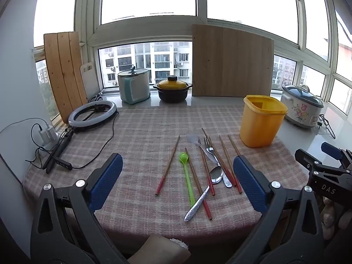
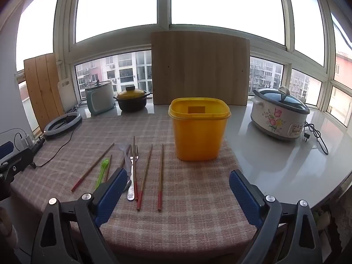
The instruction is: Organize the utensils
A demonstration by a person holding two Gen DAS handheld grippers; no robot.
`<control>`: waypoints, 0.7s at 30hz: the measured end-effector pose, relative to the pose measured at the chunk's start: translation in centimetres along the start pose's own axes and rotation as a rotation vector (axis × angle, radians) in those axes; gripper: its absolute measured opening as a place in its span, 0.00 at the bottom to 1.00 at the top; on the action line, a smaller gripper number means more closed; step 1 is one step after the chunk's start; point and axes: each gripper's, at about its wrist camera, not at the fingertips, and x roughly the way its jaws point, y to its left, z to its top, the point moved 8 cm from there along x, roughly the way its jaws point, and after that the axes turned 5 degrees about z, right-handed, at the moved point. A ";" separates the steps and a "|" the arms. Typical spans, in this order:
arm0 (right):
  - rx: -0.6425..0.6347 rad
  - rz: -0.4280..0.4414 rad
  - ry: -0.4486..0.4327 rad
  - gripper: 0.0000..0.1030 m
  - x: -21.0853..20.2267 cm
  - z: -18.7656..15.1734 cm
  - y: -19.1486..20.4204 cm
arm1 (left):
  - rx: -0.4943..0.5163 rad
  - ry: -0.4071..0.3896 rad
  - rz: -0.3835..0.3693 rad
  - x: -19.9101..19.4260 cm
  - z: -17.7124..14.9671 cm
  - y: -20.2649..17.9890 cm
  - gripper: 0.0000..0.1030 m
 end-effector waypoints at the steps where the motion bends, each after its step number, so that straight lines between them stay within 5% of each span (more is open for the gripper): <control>1: -0.005 -0.004 -0.003 0.92 0.0 0.0 0.0 | 0.001 -0.003 0.001 0.0 0.0 0.0 0.99; 21: -0.027 0.002 0.009 0.92 0.6 -0.3 0.4 | -0.030 0.000 0.016 0.5 0.1 1.0 0.99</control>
